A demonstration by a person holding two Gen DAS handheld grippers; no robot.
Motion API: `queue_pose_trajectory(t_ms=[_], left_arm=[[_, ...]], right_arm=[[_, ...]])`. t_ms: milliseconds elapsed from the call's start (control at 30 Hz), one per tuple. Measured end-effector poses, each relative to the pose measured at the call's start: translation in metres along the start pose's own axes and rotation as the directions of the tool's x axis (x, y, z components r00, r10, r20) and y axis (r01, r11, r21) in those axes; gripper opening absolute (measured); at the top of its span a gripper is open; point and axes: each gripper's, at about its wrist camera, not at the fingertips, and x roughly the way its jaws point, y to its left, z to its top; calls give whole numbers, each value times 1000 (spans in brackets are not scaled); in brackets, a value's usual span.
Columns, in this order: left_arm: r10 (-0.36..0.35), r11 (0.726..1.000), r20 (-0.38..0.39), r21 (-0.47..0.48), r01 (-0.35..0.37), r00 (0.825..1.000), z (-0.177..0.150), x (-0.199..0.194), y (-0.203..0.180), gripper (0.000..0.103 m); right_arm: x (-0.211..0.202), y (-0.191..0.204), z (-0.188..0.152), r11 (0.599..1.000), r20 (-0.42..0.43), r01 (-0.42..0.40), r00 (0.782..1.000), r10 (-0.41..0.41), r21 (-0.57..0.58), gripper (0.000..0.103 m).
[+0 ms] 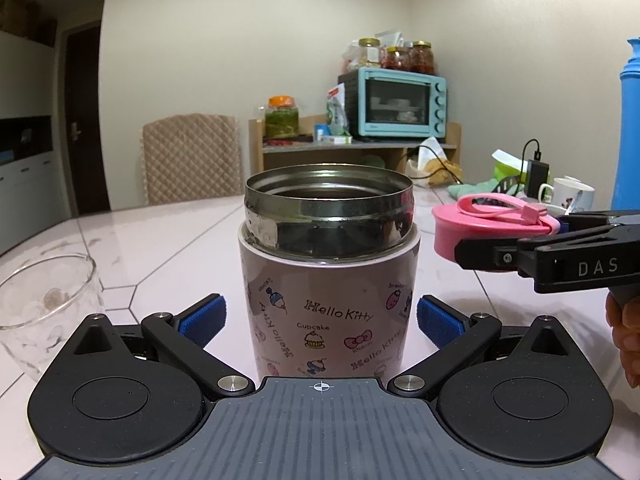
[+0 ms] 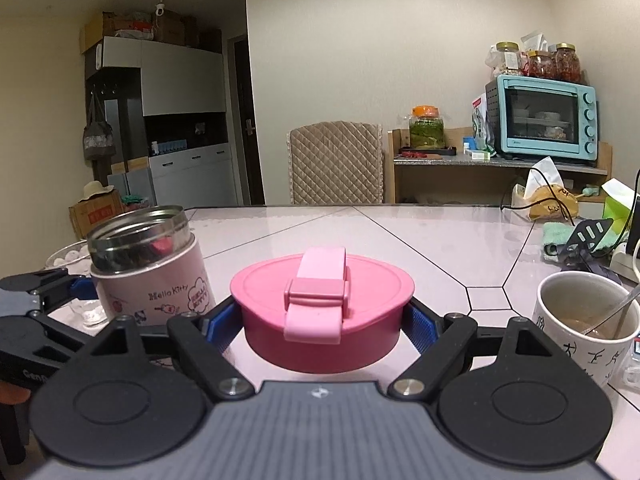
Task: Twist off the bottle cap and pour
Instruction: 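Lower the pink lid toward the table with the right gripper while the left gripper lowers the jar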
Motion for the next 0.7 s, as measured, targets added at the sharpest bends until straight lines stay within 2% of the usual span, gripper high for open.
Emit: queue_pose_trajectory(t_ms=[267, 700], left_arm=[[-14, 1000, -13, -3, 14, 1000, 0, 2, -2, 103], [4, 1000, -30, -3, -4, 1000, 0, 1, -6, 103]], right_arm=[[2, 2, -6, 1000, -35, 14, 999, -14, 2, 85], [6, 2, -12, 1000, -78, 25, 997, -25, -1, 85]])
